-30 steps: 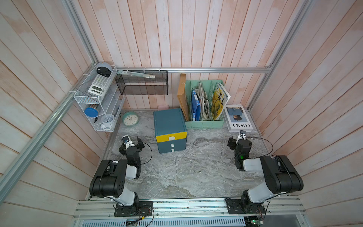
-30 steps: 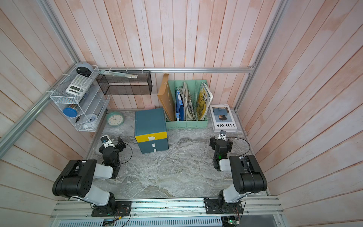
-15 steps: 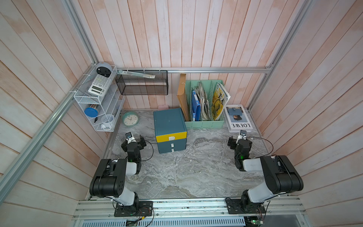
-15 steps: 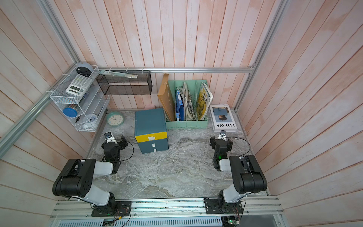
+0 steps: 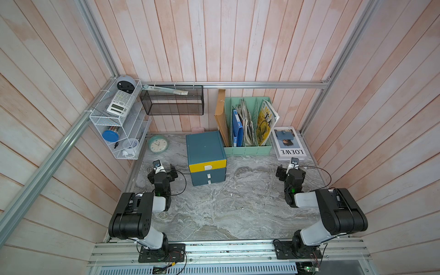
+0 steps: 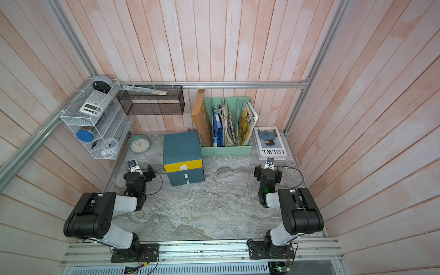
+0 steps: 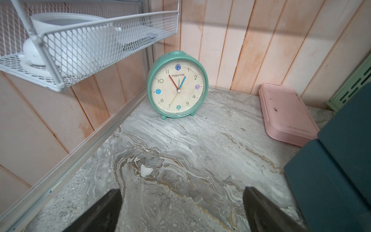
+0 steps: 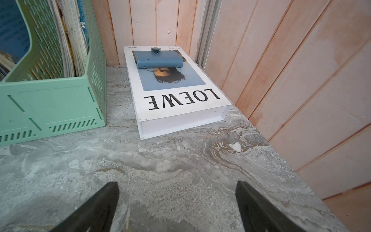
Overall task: Put the bluetooth earphones in the drawer according to color
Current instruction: Reset both arms
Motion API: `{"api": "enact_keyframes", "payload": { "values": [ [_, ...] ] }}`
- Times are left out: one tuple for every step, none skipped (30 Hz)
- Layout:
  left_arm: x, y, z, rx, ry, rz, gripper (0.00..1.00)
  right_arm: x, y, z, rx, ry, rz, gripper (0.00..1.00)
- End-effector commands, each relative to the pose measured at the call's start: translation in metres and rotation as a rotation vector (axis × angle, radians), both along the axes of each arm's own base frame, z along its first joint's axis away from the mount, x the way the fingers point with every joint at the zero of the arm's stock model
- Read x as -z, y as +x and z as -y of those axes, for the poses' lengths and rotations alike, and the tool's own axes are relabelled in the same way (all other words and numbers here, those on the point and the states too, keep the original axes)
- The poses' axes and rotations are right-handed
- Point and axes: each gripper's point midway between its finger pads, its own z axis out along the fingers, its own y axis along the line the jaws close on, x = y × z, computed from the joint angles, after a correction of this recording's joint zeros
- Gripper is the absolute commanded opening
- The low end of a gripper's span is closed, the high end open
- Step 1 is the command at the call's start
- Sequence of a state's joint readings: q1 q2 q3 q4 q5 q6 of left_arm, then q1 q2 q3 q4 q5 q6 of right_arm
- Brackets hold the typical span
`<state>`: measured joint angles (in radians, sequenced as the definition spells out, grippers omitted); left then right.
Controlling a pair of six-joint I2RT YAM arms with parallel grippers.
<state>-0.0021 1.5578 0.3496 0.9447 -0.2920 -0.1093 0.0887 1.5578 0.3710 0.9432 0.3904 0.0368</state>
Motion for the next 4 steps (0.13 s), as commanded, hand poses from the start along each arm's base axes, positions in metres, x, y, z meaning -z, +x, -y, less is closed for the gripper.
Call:
{"api": "enact_keyframes", "payload": {
  "values": [
    [-0.003,0.0064,0.0065,0.034,0.015,-0.005,1.0,0.0018,-0.0008,-0.0011,-0.003,0.014,0.007,0.98],
    [-0.003,0.0062,0.0063,0.033,0.014,-0.005,1.0,0.0021,-0.0008,-0.0017,-0.005,0.014,0.006,0.98],
    [-0.003,0.0059,0.0065,0.034,0.014,-0.005,1.0,0.0021,-0.0008,-0.0014,-0.004,0.014,0.006,0.98],
    [-0.0029,0.0056,0.0063,0.032,0.014,-0.003,1.0,0.0026,-0.0008,-0.0013,-0.004,0.013,0.005,0.98]
  ]
}}
